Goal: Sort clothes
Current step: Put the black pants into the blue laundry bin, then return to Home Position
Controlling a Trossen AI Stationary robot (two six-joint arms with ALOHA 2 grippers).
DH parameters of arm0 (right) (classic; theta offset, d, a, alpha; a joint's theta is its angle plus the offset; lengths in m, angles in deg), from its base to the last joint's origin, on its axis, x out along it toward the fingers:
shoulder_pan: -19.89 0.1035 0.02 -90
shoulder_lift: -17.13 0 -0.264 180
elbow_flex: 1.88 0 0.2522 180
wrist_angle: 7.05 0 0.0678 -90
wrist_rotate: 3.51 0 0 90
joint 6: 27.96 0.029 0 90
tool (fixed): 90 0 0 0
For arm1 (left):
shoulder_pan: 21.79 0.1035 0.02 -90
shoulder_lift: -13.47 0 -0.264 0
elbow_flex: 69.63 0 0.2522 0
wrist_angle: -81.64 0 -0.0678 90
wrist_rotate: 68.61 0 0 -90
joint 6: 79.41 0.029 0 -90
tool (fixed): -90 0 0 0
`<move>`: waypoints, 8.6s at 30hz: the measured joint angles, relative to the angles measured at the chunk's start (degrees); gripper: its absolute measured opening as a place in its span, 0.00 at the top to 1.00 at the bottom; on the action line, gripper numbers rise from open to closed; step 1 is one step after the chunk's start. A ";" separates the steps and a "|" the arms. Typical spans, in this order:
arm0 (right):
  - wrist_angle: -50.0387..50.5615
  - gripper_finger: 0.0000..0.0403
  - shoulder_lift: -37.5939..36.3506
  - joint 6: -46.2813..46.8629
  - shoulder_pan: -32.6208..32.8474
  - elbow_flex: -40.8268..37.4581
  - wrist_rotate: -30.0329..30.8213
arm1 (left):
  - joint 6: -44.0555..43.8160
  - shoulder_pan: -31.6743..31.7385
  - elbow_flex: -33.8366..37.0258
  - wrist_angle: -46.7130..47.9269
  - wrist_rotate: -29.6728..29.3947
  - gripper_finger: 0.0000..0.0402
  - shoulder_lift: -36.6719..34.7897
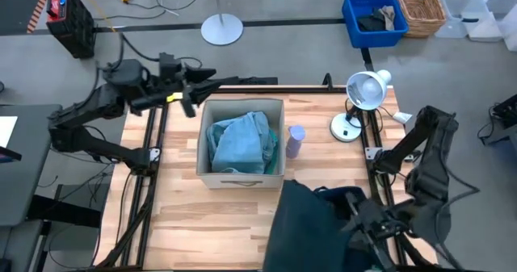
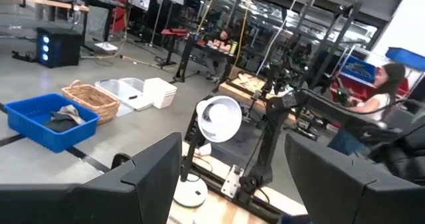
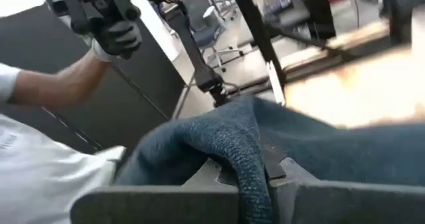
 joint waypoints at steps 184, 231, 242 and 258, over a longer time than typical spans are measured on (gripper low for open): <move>-18.64 1.00 -36.30 -36.41 -61.97 -34.80 -44.06 | 8.95 2.85 53.78 -21.66 9.85 1.00 -31.75; -26.22 1.00 -75.97 -37.52 -61.32 -79.68 -41.67 | 8.15 11.44 89.79 -33.85 17.46 1.00 -60.16; -22.06 1.00 -75.94 -37.42 -61.30 -79.72 -41.69 | 8.61 11.44 89.90 -30.06 17.88 1.00 -63.12; -20.26 1.00 -75.94 -37.43 -61.30 -79.79 -41.65 | 8.32 11.38 89.96 -27.83 15.17 0.99 -62.50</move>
